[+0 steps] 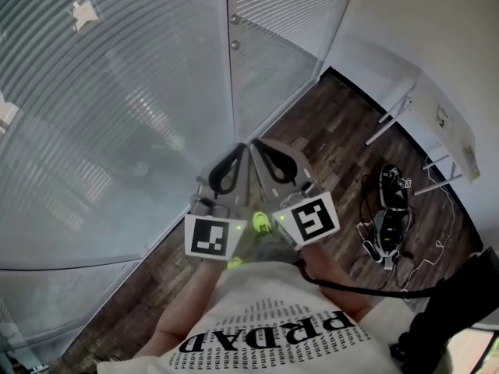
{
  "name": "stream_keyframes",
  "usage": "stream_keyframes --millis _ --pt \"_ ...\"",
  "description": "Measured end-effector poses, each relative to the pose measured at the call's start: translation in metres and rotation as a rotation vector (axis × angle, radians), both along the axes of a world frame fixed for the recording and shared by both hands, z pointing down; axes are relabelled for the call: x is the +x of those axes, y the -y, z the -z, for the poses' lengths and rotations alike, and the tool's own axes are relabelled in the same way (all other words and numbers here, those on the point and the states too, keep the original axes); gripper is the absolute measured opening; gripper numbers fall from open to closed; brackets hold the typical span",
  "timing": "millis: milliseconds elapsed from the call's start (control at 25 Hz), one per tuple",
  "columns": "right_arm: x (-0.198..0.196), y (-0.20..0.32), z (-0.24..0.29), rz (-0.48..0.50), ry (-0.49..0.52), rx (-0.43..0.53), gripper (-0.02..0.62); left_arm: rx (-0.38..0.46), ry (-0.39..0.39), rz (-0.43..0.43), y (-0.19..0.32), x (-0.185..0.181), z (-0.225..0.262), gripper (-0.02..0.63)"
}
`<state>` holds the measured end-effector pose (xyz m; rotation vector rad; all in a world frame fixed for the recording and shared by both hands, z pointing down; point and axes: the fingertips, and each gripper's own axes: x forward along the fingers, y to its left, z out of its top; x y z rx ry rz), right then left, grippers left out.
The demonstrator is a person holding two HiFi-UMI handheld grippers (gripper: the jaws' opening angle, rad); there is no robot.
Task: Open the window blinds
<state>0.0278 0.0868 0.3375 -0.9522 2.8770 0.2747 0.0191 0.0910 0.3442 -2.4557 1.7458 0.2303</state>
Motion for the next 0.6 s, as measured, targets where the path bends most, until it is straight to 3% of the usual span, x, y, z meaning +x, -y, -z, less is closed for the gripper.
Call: stream_keyframes --millis 160,400,600 --pt "-0.008 0.039 -0.003 0.052 -0.015 -0.003 0.006 0.000 -0.001 0.047 0.038 -0.008 -0.002 -0.009" --pt "0.002 0.139 0.027 0.114 -0.006 -0.015 0.006 -0.002 0.010 0.118 0.138 0.002 0.029 -0.009" --pt "-0.006 0.171 0.026 0.158 -0.008 -0.018 0.006 0.004 0.019 0.160 0.170 -0.006 0.028 -0.009"
